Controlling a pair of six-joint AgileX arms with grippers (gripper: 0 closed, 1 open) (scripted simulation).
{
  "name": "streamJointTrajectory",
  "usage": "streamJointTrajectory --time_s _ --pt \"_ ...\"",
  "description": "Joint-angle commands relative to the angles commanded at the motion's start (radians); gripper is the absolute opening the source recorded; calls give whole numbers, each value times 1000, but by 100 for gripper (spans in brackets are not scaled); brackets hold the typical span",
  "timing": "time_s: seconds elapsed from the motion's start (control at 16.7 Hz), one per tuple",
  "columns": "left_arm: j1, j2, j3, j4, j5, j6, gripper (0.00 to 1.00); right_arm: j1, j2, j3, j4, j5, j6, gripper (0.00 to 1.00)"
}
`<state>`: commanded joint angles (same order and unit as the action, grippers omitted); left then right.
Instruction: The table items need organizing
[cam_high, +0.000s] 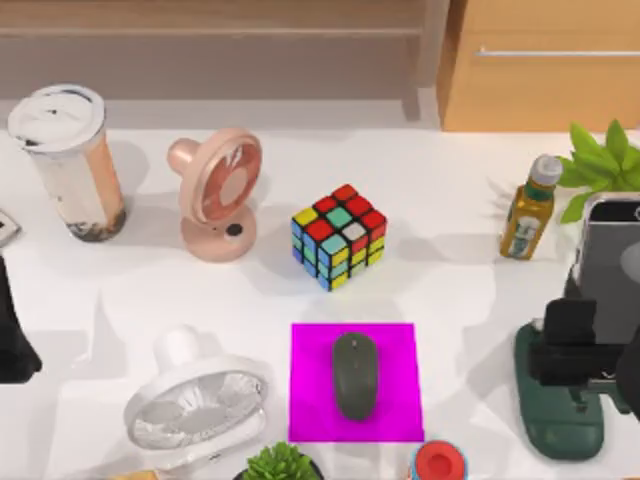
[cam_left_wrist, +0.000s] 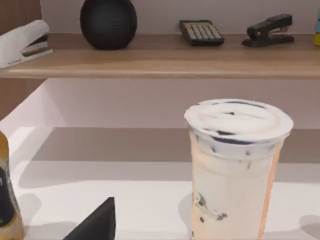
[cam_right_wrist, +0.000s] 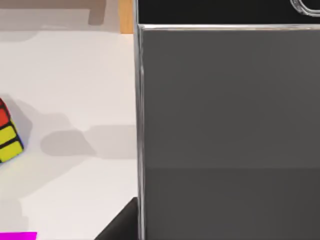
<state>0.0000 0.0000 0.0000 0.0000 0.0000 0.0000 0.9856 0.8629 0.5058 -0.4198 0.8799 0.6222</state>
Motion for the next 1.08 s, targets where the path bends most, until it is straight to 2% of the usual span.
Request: streamJointTrajectory --time_s 0.54,1.08 --pt "0 0 0 0 0 0 100 0 0 0 0 0 0 98" --pt "0 0 0 0 0 0 100 1 -1 0 0 0 0 100"
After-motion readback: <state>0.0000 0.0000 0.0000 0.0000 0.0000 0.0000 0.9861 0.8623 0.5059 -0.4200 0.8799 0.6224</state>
